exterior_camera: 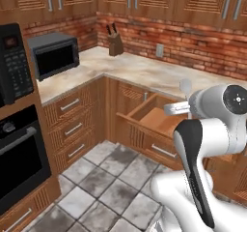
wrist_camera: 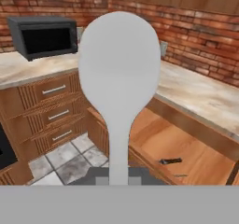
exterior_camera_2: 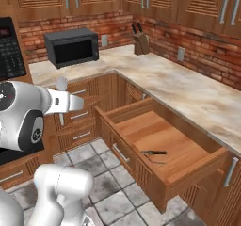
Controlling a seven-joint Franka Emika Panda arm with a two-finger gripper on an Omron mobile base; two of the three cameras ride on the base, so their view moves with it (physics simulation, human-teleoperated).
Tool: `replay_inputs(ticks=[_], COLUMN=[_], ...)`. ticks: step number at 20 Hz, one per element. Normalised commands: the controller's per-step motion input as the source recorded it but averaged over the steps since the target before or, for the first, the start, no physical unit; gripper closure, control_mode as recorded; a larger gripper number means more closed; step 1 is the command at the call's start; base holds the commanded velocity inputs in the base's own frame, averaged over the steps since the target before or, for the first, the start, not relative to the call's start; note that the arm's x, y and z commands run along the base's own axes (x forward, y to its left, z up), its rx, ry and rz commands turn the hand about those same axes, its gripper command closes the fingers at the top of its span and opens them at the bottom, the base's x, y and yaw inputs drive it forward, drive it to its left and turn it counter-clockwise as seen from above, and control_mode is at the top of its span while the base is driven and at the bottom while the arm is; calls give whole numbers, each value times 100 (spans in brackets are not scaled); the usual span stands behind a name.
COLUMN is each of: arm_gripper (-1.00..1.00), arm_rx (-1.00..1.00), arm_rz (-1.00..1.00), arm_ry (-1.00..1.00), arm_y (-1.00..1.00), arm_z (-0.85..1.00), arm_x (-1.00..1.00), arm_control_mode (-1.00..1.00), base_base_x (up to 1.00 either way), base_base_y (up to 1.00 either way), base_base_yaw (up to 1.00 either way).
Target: Pick up the metallic utensils from the counter and place them in the open drawer. Make sure not to pick up any wooden utensils.
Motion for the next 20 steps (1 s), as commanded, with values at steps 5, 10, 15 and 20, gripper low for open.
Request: replay_inputs(ticks=[5,10,15,20], arm_gripper=[100,100,100,100], arm_rx=[0,0,0,0], arm_rz=[0,0,0,0], arm_ry=[0,0,0,0], arm_y=[0,0,0,0], arm_z=[0,0,0,0], arm_x=[0,0,0,0], arm_control_mode=[100,100,100,100], base_base_x=[-4,-14,-75,-21], base_base_y=[-100,-100,-99,-100], base_base_yaw=[38,42,40,44])
